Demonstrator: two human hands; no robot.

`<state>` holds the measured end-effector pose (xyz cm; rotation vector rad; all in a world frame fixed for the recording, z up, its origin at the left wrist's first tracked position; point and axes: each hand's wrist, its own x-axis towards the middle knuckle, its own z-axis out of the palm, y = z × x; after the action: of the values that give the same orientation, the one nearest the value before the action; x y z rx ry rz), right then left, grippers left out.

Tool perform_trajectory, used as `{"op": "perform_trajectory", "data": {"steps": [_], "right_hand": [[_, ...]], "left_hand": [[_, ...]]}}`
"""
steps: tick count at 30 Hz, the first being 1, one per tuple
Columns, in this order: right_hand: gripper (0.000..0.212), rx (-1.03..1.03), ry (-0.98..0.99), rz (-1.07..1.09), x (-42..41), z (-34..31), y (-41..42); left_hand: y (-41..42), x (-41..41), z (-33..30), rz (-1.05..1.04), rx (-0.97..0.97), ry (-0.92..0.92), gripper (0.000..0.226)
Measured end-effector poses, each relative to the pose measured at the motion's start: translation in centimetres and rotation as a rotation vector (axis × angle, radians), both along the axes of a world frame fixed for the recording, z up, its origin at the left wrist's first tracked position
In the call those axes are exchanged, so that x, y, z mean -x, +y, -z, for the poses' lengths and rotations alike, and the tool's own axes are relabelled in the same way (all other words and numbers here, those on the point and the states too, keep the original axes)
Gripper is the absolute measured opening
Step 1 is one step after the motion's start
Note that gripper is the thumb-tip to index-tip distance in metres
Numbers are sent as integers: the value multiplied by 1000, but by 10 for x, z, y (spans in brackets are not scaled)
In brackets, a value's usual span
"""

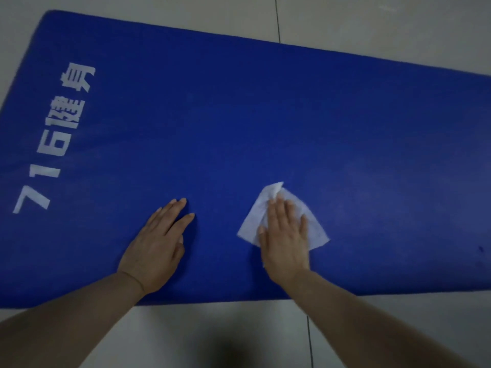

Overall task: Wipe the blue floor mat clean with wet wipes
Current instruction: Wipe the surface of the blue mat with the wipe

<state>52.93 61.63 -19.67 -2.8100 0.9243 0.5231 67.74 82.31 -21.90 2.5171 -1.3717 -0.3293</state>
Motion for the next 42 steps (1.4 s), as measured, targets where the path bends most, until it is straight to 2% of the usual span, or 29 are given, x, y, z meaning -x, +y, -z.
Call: {"op": "perform_trajectory", "data": {"steps": [5,9,12,14,16,24,27,36,42], "right_hand": [[65,-58,-127,-102,-21,6,13],[70,-46,-149,77,-19,5,-33],[69,-43,-145,62,-17,12,-42],[64,15,-175,75,-16,21,-40],[61,37,-207,102,-17,25,-39],[55,109,-287,62,-14,33,-40],[57,95,-313,57,-14,37,-42],[59,234,-343,17,-15,54,-48],[59,159,-305,59,-16,41,-47]], "left_hand": [[-4,3,-4,-40,-12,28,50],[-28,5,-8,-29,69,25,45],[-68,5,-10,38,168,14,40],[-99,5,-12,58,170,13,48],[-129,1,-15,62,151,-17,42],[-238,-57,-21,-18,184,-54,53],[-272,-83,-20,-76,132,-58,53],[-281,-94,-3,-128,73,-19,53],[-283,-95,-7,-136,25,15,53]]}}
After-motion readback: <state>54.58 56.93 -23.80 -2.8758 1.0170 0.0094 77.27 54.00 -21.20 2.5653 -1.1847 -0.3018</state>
